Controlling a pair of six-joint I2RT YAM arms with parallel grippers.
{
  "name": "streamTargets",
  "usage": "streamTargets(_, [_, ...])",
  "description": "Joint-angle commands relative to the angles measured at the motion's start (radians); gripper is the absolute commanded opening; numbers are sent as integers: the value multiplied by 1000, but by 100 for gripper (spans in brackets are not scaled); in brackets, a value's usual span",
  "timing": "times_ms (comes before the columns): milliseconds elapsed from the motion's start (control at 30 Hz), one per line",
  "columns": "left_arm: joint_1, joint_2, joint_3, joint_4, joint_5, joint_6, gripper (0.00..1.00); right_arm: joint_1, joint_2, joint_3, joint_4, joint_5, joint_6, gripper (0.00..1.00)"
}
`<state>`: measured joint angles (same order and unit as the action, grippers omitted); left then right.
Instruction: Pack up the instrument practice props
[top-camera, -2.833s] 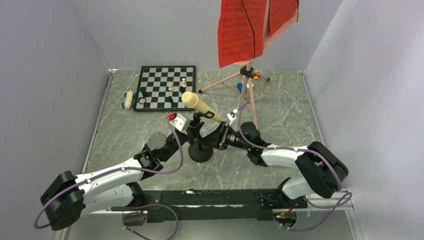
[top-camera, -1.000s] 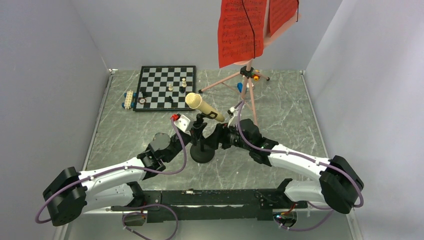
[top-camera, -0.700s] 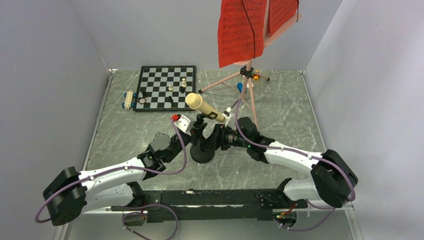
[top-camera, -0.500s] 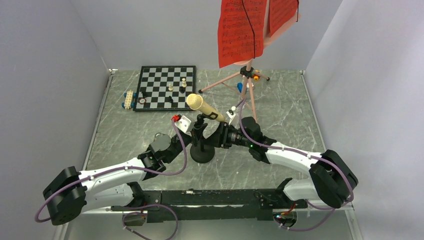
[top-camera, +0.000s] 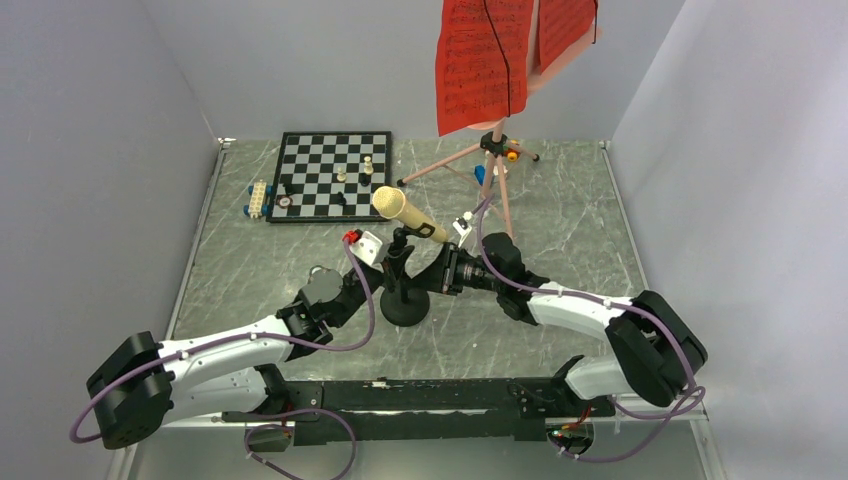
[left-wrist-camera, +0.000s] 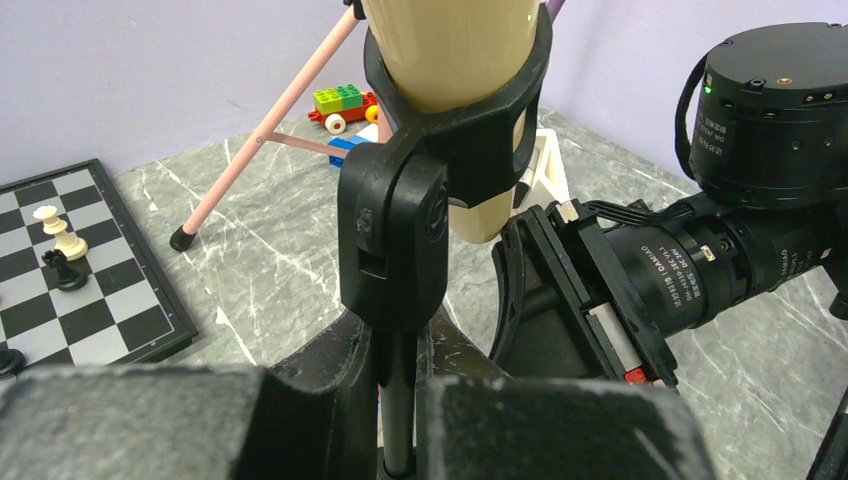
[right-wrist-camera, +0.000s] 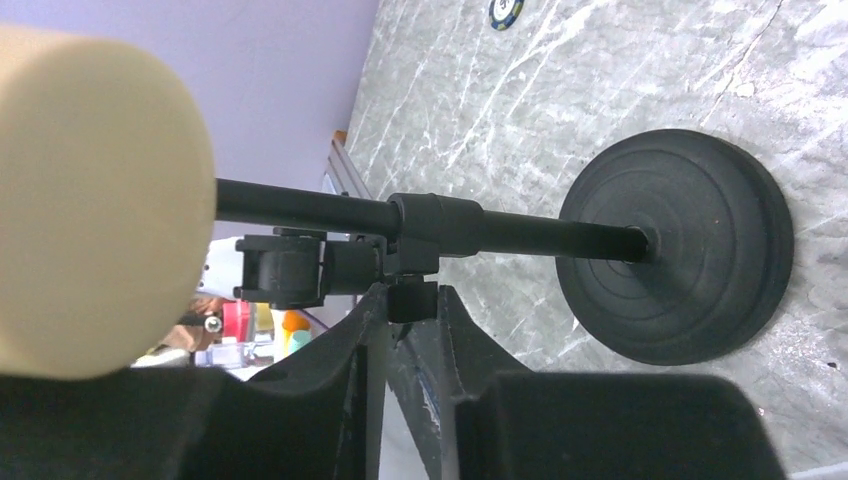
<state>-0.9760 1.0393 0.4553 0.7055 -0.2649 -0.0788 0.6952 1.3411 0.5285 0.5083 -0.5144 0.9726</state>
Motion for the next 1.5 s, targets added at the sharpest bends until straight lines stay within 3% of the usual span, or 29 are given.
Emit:
streamTargets(0, [-19, 25, -3, -19, 27, -28, 0, -1, 21, 35, 96, -39, -19, 12])
streamTargets(100, [-21, 32, 0, -33, 29, -38, 0, 12, -2, 34, 58, -13, -129, 1])
streamTargets(233, [-25, 41, 2, -56, 25, -50, 0, 47, -73, 44, -87, 135, -307, 0])
streamTargets(467, [-30, 64, -1, -72, 16, -64, 0, 285, -121, 73, -240, 646, -683, 0])
streamTargets(667, [-38, 81, -12, -67, 10, -75, 0, 504, -75, 82, -205, 1088, -956, 0])
streamTargets(800, [-39, 90, -19, -62, 7, -76, 0, 596, -21, 73, -133, 1274, -1146, 0])
streamTargets(933, [-41, 87, -28, -54, 3, -76, 0, 619, -12, 119, -229, 1331, -1092, 0])
streamTargets(967, [-41, 85, -29, -51, 4, -77, 0, 620, -27, 141, -285, 1318, -1048, 5])
streamTargets(1067, [-41, 80, -31, -57, 6, -83, 0, 619, -87, 189, -425, 1276, -902, 37])
streamTargets(1167, [-43, 73, -51, -46, 8, -95, 0, 618, -181, 186, -484, 1240, -789, 59])
streamTargets(1267, [-44, 70, -72, -42, 6, -107, 0, 615, -293, 166, -516, 1209, -712, 70])
streamTargets(1467, [-56, 82, -113, -37, -12, -102, 0, 601, -501, 117, -567, 1183, -628, 77])
